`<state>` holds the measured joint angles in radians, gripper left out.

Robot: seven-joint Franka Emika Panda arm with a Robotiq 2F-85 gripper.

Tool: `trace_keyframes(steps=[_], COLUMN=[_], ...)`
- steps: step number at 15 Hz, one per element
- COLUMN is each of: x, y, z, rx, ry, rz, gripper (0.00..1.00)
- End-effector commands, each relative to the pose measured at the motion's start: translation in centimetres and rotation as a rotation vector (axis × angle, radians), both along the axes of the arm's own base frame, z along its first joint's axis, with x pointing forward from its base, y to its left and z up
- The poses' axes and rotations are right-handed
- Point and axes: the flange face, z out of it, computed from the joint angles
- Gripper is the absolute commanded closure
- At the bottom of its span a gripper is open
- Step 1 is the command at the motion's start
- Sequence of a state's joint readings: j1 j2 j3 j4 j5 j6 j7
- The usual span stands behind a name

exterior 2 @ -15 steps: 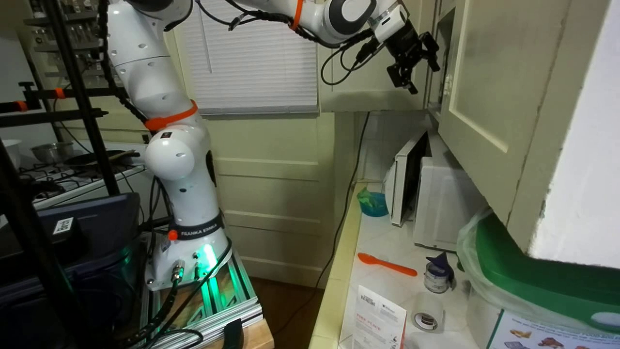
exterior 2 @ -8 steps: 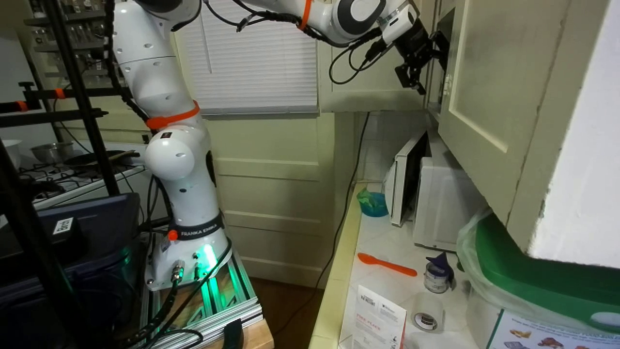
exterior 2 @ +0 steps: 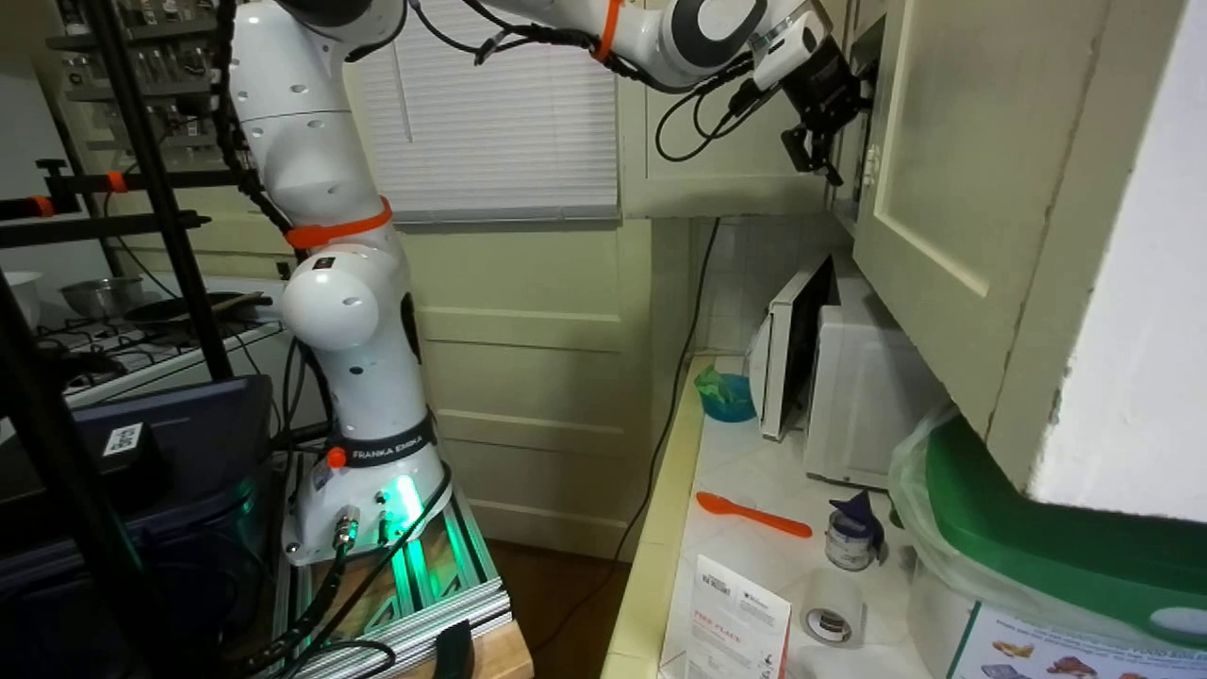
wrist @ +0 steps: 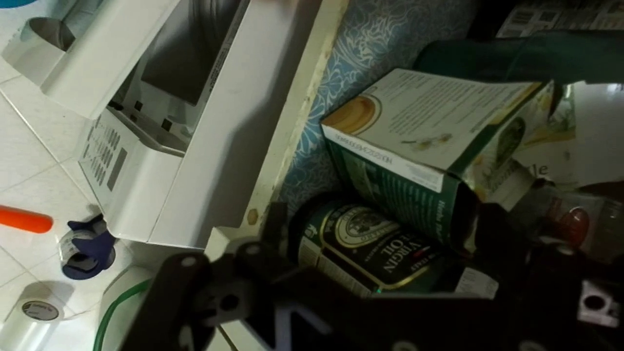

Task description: Get the white box from the cabinet and place it on the counter.

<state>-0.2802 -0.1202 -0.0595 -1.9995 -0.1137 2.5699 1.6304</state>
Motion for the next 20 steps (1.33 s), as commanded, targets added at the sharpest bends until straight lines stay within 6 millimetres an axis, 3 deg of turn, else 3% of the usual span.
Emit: trace_keyframes(steps=[1, 3, 5, 6, 13, 14, 15, 16, 20], x=[1.2, 1.5, 2.0, 2.2, 3.5, 3.7, 3.8, 3.7, 3.1], y=[-0.4, -0.7, -0.9, -1.0, -1.4, -1.5, -1.5, -1.4, -0.8], z=[0.1, 0.0, -0.2, -0.2, 0.1, 0.1, 0.1, 0.0, -0.6], rx=[0.011, 0.015, 0.016, 0.015, 0.0, -0.001, -0.003, -0.007, -0.025], ry=[-0.019, -0.018, -0.013, -0.011, -0.006, -0.007, -0.005, -0.004, 0.011], rz=[-0.032, -0.04, -0.042, -0.043, -0.037, -0.039, -0.038, -0.038, -0.028], gripper=[0.04, 0.12, 0.35, 0.38, 0.92, 0.63, 0.53, 0.53, 0.24])
